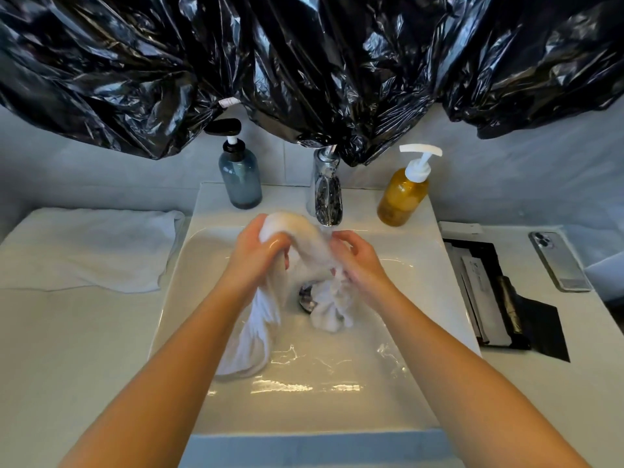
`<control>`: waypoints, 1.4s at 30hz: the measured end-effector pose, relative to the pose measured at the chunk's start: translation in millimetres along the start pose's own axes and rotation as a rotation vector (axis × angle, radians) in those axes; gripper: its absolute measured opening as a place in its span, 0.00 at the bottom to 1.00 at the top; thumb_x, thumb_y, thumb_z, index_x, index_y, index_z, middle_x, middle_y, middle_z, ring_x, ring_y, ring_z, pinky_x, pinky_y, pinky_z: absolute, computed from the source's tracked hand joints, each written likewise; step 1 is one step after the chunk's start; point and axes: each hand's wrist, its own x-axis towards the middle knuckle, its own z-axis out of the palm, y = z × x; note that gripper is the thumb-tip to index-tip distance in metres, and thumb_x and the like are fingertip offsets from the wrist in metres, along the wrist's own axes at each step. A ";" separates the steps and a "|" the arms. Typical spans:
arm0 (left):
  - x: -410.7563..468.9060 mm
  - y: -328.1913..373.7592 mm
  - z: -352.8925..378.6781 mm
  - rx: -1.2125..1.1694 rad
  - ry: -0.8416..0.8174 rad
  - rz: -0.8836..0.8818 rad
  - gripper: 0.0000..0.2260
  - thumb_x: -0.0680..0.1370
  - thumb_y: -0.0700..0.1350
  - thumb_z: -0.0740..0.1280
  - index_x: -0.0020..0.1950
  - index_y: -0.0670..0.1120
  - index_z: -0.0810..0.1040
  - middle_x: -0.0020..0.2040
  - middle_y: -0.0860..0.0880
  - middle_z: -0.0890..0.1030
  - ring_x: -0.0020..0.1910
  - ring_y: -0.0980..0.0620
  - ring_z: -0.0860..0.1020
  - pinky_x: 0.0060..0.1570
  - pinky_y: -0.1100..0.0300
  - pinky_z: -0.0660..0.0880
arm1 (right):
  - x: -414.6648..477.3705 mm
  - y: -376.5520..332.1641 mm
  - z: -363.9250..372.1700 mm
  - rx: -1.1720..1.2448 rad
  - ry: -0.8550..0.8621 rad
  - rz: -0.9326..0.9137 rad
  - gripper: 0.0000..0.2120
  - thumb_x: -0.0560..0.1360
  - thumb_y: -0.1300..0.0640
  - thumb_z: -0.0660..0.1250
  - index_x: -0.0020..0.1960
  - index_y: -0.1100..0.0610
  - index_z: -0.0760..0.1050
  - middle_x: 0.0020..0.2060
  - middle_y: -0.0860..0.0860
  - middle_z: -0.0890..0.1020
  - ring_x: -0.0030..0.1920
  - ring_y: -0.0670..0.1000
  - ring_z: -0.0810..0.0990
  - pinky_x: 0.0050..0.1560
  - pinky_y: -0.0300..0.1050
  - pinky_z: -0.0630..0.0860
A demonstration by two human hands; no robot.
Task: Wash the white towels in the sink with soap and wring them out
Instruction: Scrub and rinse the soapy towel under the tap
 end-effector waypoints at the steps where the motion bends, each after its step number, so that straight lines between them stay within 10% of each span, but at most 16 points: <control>1: 1.0 7.8 -4.8 0.036 0.004 0.018 0.08 0.73 0.35 0.65 0.51 0.42 0.77 0.32 0.44 0.78 0.30 0.50 0.76 0.35 0.50 0.77 | -1.0 -0.3 -1.4 -0.071 -0.045 -0.033 0.08 0.77 0.53 0.71 0.54 0.50 0.75 0.49 0.50 0.81 0.52 0.53 0.80 0.50 0.42 0.78; 6: -5.9 38.9 -18.9 0.163 -0.025 0.057 0.16 0.66 0.44 0.65 0.52 0.44 0.77 0.33 0.45 0.78 0.31 0.50 0.77 0.36 0.50 0.78 | -2.8 -2.3 5.9 -0.555 -0.230 -0.078 0.24 0.68 0.54 0.80 0.61 0.52 0.75 0.47 0.47 0.80 0.46 0.48 0.79 0.42 0.33 0.74; 14: -10.9 66.4 -30.9 0.278 -0.029 0.079 0.12 0.66 0.43 0.66 0.49 0.47 0.77 0.35 0.46 0.77 0.34 0.48 0.76 0.37 0.50 0.76 | 6.4 13.9 -1.3 -0.413 -0.049 -0.047 0.16 0.71 0.64 0.75 0.57 0.58 0.75 0.49 0.55 0.80 0.51 0.56 0.78 0.53 0.51 0.75; 24: -21.1 92.1 -41.7 0.303 -0.027 0.087 0.16 0.63 0.46 0.65 0.48 0.41 0.76 0.37 0.43 0.76 0.36 0.46 0.74 0.39 0.49 0.73 | 5.5 30.6 -19.7 -0.502 0.025 -0.061 0.16 0.71 0.64 0.73 0.57 0.59 0.74 0.47 0.56 0.81 0.49 0.58 0.79 0.48 0.45 0.74; 34: -30.7 116.0 -36.8 0.425 -0.093 0.182 0.08 0.71 0.42 0.68 0.50 0.46 0.76 0.42 0.45 0.78 0.40 0.49 0.75 0.40 0.54 0.73 | -3.8 19.0 -25.9 -0.688 -0.085 0.007 0.25 0.69 0.47 0.77 0.60 0.52 0.70 0.53 0.51 0.79 0.55 0.57 0.78 0.57 0.52 0.76; 42: -50.6 177.2 -19.2 1.155 -0.385 0.507 0.06 0.72 0.41 0.69 0.46 0.48 0.75 0.39 0.53 0.74 0.39 0.53 0.71 0.35 0.61 0.68 | -66.4 -71.4 -11.8 -0.240 -0.323 -0.395 0.30 0.69 0.52 0.79 0.67 0.44 0.69 0.61 0.41 0.78 0.63 0.40 0.76 0.61 0.38 0.72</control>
